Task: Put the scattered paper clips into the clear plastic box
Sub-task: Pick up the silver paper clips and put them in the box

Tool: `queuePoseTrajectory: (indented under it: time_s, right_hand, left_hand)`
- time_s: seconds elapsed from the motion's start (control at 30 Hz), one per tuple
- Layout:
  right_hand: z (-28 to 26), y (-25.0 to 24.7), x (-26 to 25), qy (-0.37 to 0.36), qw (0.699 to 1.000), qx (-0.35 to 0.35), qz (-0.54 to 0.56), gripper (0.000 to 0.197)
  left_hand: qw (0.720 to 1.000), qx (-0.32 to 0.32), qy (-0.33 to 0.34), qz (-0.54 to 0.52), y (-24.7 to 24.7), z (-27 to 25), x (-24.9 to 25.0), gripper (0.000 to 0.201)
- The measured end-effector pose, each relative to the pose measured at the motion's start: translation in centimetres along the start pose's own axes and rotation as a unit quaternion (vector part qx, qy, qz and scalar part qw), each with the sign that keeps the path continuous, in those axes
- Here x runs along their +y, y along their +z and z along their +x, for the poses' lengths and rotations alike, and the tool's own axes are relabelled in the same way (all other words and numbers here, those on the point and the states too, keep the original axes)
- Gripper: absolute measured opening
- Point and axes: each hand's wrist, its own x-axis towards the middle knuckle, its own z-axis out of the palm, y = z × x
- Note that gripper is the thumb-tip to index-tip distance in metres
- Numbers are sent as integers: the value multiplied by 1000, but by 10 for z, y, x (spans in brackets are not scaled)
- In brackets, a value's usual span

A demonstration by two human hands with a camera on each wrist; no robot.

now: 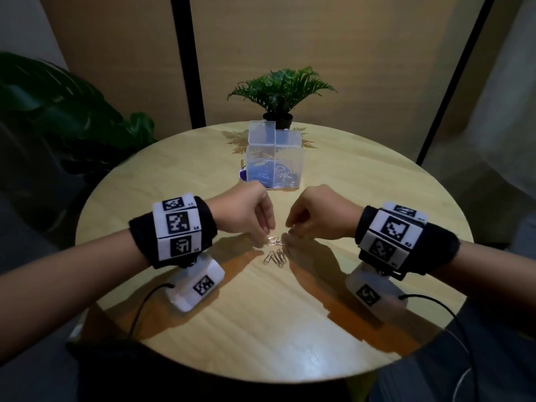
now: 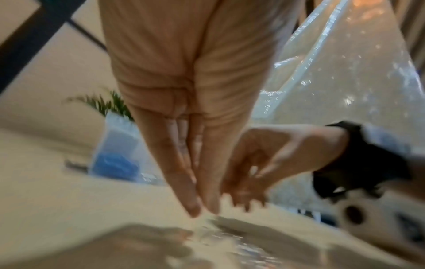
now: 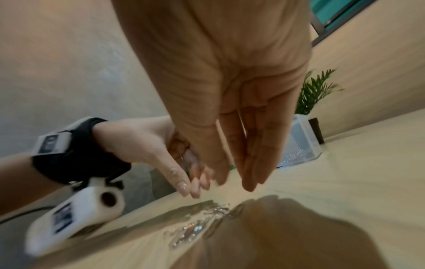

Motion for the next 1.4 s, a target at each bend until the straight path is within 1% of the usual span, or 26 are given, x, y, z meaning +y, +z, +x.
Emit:
queuePoseTrajectory:
  time_s: [0.03,0.07,0.13,0.17,0.2,0.27,0.33,0.43,0.5,0.6,0.73,0.83,0.87,0.9,0.93,1.0,1.03,1.07,1.13,1.23,1.33,1.4]
  right_hand:
    - [-4,0,1,15,1000,-4,-7,34]
    - [-7,1,1,28,999,-15,-14,46]
    - [-12,8,-4,44,998,-34,-17,62]
    - [-13,12,-8,49,998,-37,-17,66]
    - [-12,16,-11,55,998,-35,-20,70]
    - [-7,22,-16,62,997,-25,-36,72]
    - [-3,25,-19,63,997,-11,-36,63]
    - [-1,25,-16,57,998,11,-6,37]
    - [-1,22,-13,51,999,1,10,26]
    - [-3,20,-11,40,999,-6,15,18]
    - [-2,19,-9,24,1000,-16,0,14]
    - [1,14,1,38,998,-37,30,16]
    - [3,10,5,51,996,-44,61,14]
    - [4,4,11,67,991,-47,104,10]
    - [5,-4,16,81,984,-44,151,7]
    - [12,-25,27,93,968,-14,234,10]
    - [18,-36,32,96,961,13,260,12]
    - [26,-47,36,101,955,45,276,14]
    - [46,-63,40,117,946,111,281,13]
    - [81,-71,44,158,935,176,266,16]
    - [116,-67,48,208,935,191,214,20]
    - [133,-63,49,226,940,194,166,26]
  left_hand:
    - [1000,6,5,30,-5,1,-1,36]
    - [997,-1,6,74,-9,2,-3,46]
    - [989,-40,1,143,-11,4,-6,66]
    - [987,-60,-1,151,-8,4,-7,72]
    - [986,-71,-2,150,-5,4,-7,75]
    - [986,-63,2,152,1,5,-8,73]
    - [988,-32,4,149,8,5,-9,59]
    - [993,18,2,114,16,2,-12,30]
    - [994,22,11,108,20,-1,-11,20]
    - [992,29,27,119,23,-4,-7,11]
    - [980,49,54,183,30,-5,-2,6]
    - [979,43,59,188,26,-4,-1,6]
    - [982,40,56,178,22,-3,-1,9]
    - [984,39,50,165,19,-2,-2,16]
    - [987,36,46,153,16,-1,-2,28]
    - [990,10,37,138,15,-1,-4,55]
    - [989,-8,37,141,16,-1,-5,61]
    - [988,-24,42,147,18,-1,-6,62]
    - [986,-37,55,151,21,0,-7,54]
    - [993,-20,59,100,24,0,-8,37]
    - [995,-4,54,78,28,-3,-7,28]
    - [996,10,52,65,31,-4,-6,23]
